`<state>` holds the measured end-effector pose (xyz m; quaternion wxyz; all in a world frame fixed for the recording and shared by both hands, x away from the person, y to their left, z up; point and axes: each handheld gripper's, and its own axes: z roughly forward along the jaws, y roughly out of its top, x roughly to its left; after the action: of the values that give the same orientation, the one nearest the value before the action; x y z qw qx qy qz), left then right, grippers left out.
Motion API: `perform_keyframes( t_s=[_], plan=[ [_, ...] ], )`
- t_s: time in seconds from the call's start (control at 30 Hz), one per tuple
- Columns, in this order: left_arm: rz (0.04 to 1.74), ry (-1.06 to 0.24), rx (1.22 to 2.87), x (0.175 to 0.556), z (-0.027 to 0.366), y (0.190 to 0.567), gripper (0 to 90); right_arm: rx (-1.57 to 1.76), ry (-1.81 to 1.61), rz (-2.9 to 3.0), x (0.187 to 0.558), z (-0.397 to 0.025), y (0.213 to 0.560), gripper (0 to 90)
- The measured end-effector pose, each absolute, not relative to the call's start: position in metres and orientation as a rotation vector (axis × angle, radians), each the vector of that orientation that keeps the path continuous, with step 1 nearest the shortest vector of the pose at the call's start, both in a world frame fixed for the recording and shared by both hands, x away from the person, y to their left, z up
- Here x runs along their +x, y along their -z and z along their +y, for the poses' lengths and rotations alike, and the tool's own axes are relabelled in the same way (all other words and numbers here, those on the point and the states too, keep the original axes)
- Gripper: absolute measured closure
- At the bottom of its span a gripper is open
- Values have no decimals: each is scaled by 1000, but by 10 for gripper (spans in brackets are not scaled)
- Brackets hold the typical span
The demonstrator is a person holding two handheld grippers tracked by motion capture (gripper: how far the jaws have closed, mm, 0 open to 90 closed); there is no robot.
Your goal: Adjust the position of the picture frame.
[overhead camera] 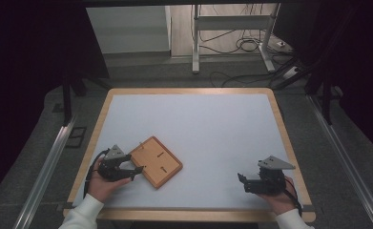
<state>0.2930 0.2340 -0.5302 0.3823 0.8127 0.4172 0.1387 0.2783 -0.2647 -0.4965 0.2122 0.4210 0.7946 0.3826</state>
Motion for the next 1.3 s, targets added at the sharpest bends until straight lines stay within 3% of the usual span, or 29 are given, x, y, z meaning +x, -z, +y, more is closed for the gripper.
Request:
perform_keyframes(
  t_s=[1.3],
  plan=[
    [1091, -356, 2039, 301, 237, 514, 272, 1126, -960, 2244, 273, -259, 504, 137]
  ],
)
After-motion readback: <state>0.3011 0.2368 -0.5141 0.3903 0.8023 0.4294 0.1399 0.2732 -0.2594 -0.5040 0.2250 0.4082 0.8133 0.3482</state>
